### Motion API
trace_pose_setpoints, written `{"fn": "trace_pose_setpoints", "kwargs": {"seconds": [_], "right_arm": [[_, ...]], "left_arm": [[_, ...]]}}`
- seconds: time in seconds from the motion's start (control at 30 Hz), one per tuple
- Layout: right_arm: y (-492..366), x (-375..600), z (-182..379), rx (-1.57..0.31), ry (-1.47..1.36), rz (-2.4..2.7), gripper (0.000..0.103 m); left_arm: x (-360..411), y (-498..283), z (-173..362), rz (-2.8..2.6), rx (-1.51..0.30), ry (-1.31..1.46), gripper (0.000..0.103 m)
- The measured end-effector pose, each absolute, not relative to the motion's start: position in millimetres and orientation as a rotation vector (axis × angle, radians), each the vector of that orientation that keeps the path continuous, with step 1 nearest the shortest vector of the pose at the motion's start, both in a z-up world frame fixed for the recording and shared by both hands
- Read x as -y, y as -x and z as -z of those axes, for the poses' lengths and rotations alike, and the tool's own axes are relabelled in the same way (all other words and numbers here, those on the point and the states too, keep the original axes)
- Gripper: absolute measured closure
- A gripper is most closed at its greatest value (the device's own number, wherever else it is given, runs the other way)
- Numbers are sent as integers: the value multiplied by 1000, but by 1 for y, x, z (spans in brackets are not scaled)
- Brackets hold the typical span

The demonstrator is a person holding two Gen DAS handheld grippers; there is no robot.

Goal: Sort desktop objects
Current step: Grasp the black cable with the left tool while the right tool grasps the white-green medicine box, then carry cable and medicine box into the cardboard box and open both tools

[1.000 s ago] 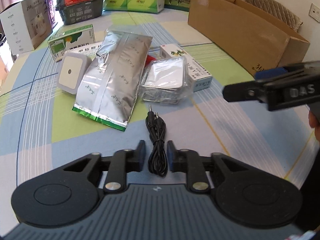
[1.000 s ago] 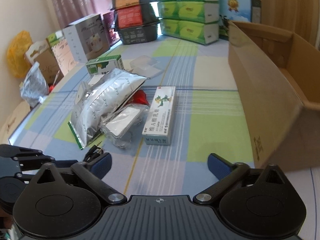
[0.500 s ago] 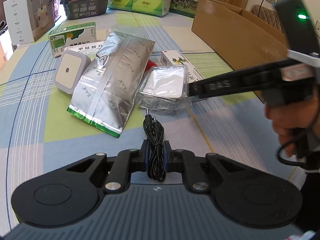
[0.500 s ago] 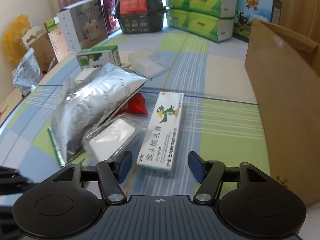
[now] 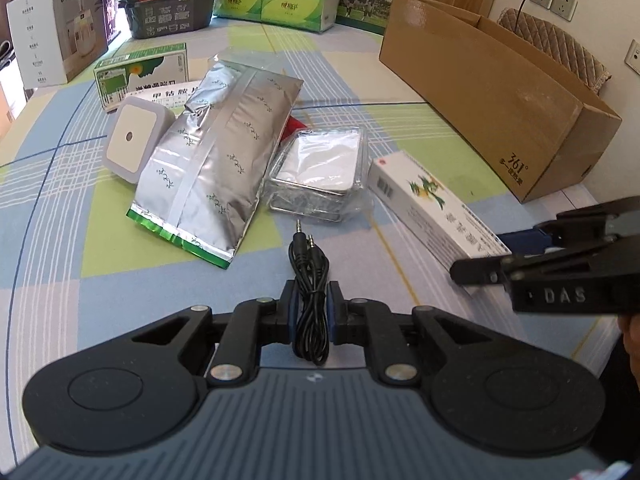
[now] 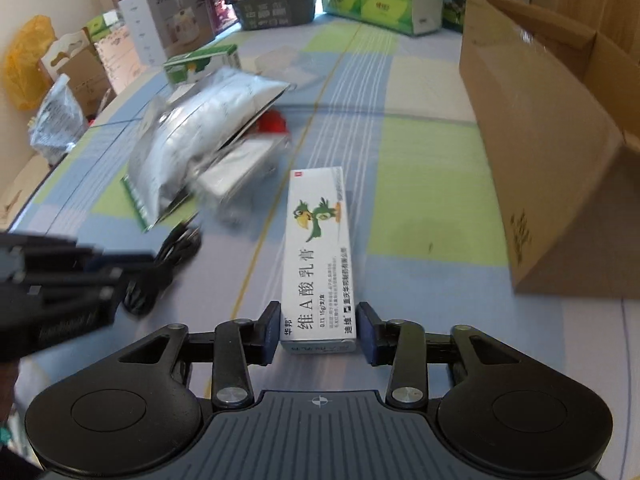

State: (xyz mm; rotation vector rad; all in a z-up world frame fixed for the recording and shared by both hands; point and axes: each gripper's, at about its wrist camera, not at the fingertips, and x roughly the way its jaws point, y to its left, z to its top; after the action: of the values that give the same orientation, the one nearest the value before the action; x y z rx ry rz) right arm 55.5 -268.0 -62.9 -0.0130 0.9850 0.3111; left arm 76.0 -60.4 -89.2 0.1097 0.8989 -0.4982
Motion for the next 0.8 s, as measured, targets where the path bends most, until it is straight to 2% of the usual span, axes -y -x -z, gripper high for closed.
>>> {"fn": "trace_pose_setpoints", "kwargs": {"seconds": [0.03,0.1,0.47,0.5,0.57,0.6,0.8], "right_arm": [[-57,267,61,-967,16,-309,50],[-60,266,59,-934,35,-293,49],[-82,253,68,-898,68,-316,50],[-83,252,70,-900,69,-319,51],[-87,250,75,-914,75,-324,64],[-86,250,75,-906,80,-316,67],[-74,253,64,-863,68,-301,68]], "left_arm": [[61,-75,89,496,-896,-114,92],[62,-76,89,493,-894,-124,91],[66,-78,92,472,-906,-152,93],[65,-78,93,472,-907,-144,93],[65,-78,92,472,-905,-140,93],[66,-77,90,475,-902,-142,93],[71,-72,78,490,-873,-133,93]]}}
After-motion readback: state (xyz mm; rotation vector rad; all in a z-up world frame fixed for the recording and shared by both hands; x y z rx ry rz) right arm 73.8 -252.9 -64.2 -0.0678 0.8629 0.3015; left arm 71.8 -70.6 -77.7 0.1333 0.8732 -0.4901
